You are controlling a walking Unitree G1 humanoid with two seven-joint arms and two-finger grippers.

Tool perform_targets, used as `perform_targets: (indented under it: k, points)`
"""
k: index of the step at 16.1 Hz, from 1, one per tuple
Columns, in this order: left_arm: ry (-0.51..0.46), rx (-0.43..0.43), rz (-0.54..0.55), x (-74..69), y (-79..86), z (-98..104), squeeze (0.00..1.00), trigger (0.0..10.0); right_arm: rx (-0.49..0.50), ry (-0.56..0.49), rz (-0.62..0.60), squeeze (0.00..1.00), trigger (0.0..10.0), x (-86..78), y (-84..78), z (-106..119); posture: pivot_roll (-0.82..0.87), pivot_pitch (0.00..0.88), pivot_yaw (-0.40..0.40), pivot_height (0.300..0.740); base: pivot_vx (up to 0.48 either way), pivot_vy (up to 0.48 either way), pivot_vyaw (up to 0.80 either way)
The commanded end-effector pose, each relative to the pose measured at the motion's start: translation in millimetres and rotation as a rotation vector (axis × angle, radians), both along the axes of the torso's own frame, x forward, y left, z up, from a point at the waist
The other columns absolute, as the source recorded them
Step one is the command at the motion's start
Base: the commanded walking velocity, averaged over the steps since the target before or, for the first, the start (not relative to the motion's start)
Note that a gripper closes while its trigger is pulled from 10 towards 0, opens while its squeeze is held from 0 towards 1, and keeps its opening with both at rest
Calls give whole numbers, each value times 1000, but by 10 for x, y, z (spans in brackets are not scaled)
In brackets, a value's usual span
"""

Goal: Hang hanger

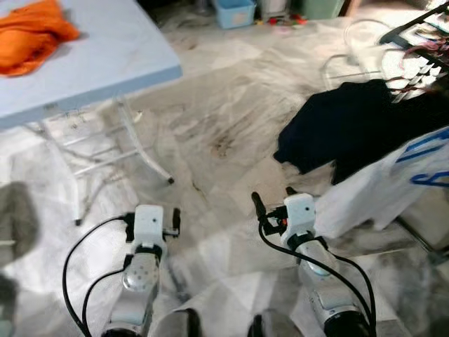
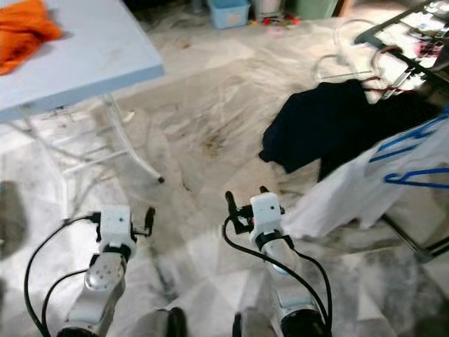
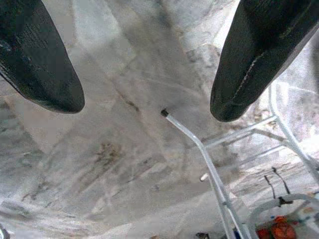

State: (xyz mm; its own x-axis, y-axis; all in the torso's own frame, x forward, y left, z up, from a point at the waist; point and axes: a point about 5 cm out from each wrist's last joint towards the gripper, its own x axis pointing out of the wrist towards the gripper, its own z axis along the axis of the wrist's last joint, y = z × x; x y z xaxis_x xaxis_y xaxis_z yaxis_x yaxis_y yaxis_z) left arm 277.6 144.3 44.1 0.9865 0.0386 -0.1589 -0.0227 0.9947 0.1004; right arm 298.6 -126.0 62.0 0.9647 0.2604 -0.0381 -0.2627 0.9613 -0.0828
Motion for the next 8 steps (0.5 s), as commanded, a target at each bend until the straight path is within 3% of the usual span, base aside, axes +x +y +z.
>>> perform_targets:
  k: [1,8]
  points:
    - [30,2,-15,-42,-62,-67,0,10000,-10,32,-23,0,10000,-43,-98,-72,-144,213,-15,740,0,476,0]
    - [43,18,8,-41,-60,-104,0,10000,-19,33,-23,0,10000,-46,-123,-76,-137,215,-20,740,0,476,0]
